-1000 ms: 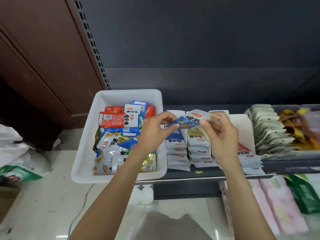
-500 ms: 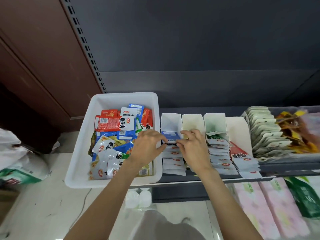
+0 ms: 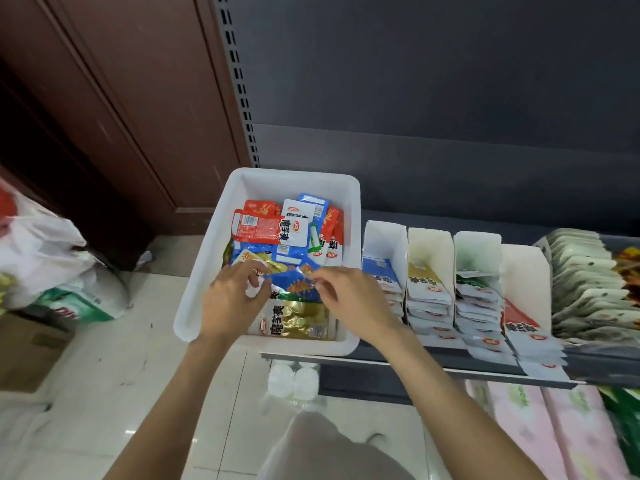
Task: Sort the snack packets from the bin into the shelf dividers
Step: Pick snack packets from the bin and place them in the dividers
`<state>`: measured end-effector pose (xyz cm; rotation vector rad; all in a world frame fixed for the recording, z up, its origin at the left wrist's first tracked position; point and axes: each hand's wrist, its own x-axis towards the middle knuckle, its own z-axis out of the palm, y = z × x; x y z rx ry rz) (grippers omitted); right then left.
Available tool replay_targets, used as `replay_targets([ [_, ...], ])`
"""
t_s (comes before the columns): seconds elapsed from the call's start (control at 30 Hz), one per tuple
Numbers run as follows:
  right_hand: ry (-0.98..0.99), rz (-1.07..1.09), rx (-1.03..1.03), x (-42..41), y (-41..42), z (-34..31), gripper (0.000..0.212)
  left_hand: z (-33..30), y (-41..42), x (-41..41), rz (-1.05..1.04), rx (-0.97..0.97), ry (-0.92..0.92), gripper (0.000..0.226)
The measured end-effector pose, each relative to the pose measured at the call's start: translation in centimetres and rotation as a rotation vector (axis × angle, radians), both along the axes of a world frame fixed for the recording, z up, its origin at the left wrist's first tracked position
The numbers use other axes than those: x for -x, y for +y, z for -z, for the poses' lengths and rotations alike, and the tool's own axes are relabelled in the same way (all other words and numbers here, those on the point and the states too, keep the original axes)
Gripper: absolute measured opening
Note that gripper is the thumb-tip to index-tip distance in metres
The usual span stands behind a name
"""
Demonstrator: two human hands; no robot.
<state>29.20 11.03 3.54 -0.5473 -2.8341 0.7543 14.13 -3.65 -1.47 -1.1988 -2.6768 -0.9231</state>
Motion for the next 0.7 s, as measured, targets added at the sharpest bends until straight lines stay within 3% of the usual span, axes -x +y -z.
replay_targets([
  [0.2,-0.349,0.138,-0.171,6.9,-0.3,5.1,0.035,1.5,-0.5,1.2,0.135,0.429,-0.118,0.044],
  [0.33,-0.447,0.222,-0.057,8.4,0.8,6.5,0.057,1.2,0.2,1.4,0.143,0.54,-0.07,0.053],
  [0.43,-0.461,0.202,-0.048,8.6,1.5,5.7,0.05,1.4,0.4,1.5,0.13,0.55,-0.087,0.053],
  [0.5,-0.38,0.18,-0.083,8.1,1.4,4.0,0.033,1.6,0.4,1.6,0.115,0.537,-0.112,0.05],
  [0.6,-0.11,0.268,-0.215,6.1,0.9,0.6,0.026,1.6,0.4,1.8,0.106,0.529,-0.108,0.045],
  [0.67,0.129,0.421,-0.078,4.4,0.7,-0.8,0.023,1.1,0.5,1.7,0.033,0.338,-0.168,0.036],
  [0.7,0.263,0.508,0.138,3.6,0.6,-1.3,0.02,0.5,0.7,1.5,-0.02,0.189,-0.244,0.032],
])
